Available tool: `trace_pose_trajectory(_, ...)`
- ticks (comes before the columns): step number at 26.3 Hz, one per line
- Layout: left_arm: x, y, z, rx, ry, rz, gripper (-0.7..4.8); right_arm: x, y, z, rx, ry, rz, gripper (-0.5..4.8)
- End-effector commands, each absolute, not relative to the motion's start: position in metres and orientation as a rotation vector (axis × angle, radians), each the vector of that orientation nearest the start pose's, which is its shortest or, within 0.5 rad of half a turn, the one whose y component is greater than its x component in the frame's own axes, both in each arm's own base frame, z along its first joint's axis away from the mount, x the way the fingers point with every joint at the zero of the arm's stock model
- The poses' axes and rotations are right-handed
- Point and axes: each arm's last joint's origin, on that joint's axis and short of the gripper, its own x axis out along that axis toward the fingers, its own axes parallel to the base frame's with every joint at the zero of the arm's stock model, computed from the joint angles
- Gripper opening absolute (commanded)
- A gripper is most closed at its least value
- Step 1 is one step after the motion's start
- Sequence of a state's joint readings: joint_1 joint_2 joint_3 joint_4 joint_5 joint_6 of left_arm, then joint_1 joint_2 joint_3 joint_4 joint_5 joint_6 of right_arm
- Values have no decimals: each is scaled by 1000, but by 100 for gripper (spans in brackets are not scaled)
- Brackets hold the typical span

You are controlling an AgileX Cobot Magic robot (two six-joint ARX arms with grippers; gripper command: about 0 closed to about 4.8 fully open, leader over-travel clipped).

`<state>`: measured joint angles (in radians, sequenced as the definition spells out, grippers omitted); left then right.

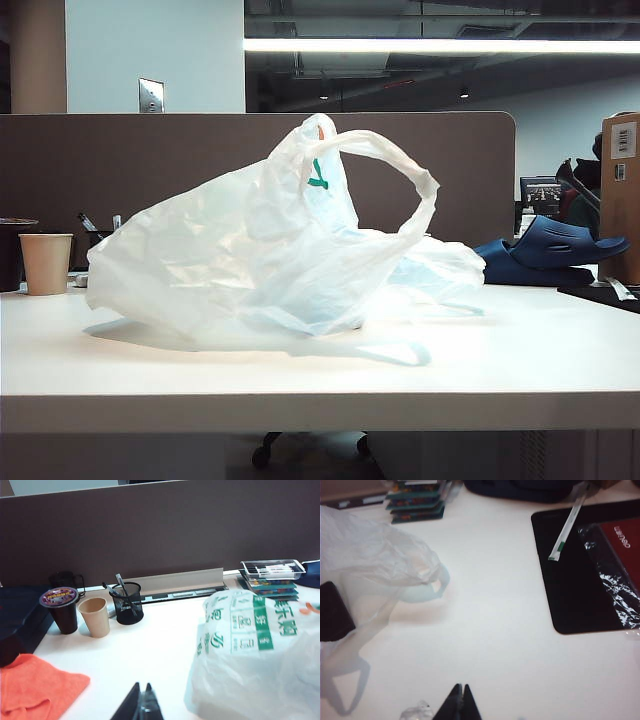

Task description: Put the power bank into the bag.

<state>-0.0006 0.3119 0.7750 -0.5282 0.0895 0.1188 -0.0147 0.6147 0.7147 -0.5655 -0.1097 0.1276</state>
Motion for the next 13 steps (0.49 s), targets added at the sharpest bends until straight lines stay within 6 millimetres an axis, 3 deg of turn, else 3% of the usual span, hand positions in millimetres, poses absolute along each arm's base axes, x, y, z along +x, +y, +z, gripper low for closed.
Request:
trace_pose_trajectory(1,50,-3,329,113,32,-99,-6,122,2,289,161,408,68,-9)
trace_pose_trajectory(6,41,-4,301,91,15,-135,-6,119,2,267,160,364,73,-9)
trace_pose_trajectory(13,34,-4,281,71,-16,-140,-6,115,2,239,186,339,75,-9)
